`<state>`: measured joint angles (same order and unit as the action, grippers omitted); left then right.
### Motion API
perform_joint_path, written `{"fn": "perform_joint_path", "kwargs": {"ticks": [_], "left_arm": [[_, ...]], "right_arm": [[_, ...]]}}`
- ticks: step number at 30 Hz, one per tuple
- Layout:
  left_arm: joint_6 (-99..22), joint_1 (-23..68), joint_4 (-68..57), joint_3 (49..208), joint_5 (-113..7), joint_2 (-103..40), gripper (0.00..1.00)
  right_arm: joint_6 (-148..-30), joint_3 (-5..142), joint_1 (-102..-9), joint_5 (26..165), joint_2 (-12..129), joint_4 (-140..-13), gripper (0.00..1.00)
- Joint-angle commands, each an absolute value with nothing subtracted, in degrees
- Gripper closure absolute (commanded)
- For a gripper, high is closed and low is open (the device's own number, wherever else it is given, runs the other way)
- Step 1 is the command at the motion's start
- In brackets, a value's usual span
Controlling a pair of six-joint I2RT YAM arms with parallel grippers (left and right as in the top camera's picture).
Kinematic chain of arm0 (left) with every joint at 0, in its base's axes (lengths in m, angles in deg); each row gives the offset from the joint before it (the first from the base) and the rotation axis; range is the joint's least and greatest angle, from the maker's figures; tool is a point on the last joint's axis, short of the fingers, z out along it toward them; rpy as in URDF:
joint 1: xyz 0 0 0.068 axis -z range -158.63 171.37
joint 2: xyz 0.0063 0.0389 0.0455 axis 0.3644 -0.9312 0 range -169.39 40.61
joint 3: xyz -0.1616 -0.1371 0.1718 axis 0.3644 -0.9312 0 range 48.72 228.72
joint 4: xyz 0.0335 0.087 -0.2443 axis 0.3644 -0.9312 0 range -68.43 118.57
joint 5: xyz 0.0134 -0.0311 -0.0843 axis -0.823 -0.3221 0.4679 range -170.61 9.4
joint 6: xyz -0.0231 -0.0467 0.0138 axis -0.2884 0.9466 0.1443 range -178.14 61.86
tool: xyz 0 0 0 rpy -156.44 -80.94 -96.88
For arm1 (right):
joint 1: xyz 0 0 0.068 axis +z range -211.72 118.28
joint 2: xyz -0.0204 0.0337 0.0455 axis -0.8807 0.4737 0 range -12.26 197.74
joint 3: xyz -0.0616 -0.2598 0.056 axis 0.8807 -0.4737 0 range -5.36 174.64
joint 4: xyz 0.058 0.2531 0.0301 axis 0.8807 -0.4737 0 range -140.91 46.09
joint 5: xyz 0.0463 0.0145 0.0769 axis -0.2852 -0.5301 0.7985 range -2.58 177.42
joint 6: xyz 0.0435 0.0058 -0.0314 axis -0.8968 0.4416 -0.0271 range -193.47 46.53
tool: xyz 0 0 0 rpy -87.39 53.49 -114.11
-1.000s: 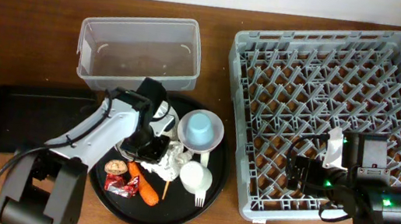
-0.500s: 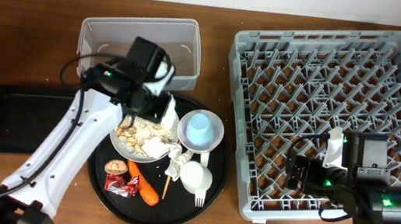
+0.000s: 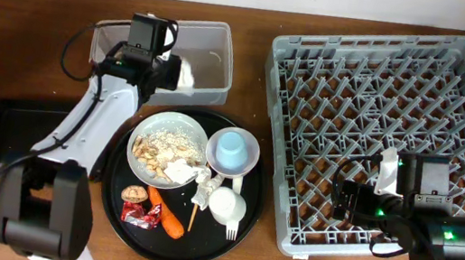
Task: Sort waste into correct bins and load items into the dishwasher rack
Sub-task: 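Carry the tissue into the clear plastic bin and open the left gripper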
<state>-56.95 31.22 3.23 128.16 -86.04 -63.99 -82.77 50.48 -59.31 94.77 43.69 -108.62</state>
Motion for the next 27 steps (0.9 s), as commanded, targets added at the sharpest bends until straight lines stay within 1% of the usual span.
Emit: {"fn": "perform_joint_path", "kwargs": {"ticks": [1, 3, 5, 6, 8, 10, 13, 15, 17, 19, 21, 23, 25, 26, 27], "left_arm": [[-57.27, 31.13, 1.72, 128.66, -85.91, -63.07, 0.37], [-57.25, 31.48, -2.87, 128.72, -81.36, -60.34, 0.37], [-57.23, 31.74, -12.97, 128.72, -69.47, -55.53, 0.38], [-57.16, 32.29, -18.36, 128.72, -67.28, -54.11, 0.38], [-54.87, 34.06, -28.48, 128.64, -67.28, -53.56, 0.38], [-54.89, 36.27, -34.1, 127.13, -67.57, -54.35, 0.38], [-54.19, 37.82, -33.1, 120.68, -68.4, -54.55, 0.38], [-52.7, 37.84, -29.99, 115.5, -69.93, -54.57, 0.38], [-49.54, 37.84, -25.51, 111.24, -74.61, -54.57, 0.38], [-48.57, 37.84, -22.43, 109.21, -74.5, -54.57, 0.39], [-48.53, 37.84, -19.22, 107.65, -74.45, -54.59, 0.54], [-48.53, 37.84, -17.56, 106.82, -74.43, -54.74, 0.72], [-48.53, 37.84, -17.58, 106.82, -74.43, -54.88, 0.85], [-48.53, 37.84, -17.6, 106.82, -74.41, -54.85, 1.0], [-48.53, 37.84, -17.75, 107.02, -74.41, -54.83, 1.0]], "right_arm": [[-83.38, 51.35, -59.22, 94.01, 43.18, -108.64, 0.02], [-83.38, 51.35, -59.22, 94.01, 43.18, -108.64, 0.02], [-83.4, 51.33, -59.22, 94.03, 43.18, -108.64, 0.02], [-83.4, 51.33, -59.22, 94.03, 43.18, -108.66, 0.02], [-83.4, 51.33, -59.22, 94.03, 43.18, -108.66, 0.02], [-83.4, 51.33, -59.22, 94.05, 43.18, -108.66, 0.02], [-83.4, 51.33, -59.22, 94.03, 43.18, -108.84, 0.02], [-83.4, 51.33, -59.22, 94.03, 43.18, -109.14, 0.02], [-83.4, 51.33, -59.22, 94.03, 43.18, -109.43, 0.01], [-83.4, 51.33, -59.22, 94.03, 43.18, -109.65, 0.02], [-83.4, 51.33, -59.22, 94.03, 43.18, -109.67, 0.02], [-83.4, 51.33, -59.22, 94.03, 43.18, -109.73, 0.02], [-83.4, 51.33, -59.22, 94.03, 43.18, -109.71, 0.02], [-83.4, 51.33, -59.22, 94.03, 43.18, -109.73, 0.02], [-83.4, 51.33, -59.22, 94.03, 43.18, -109.76, 0.02]]}}
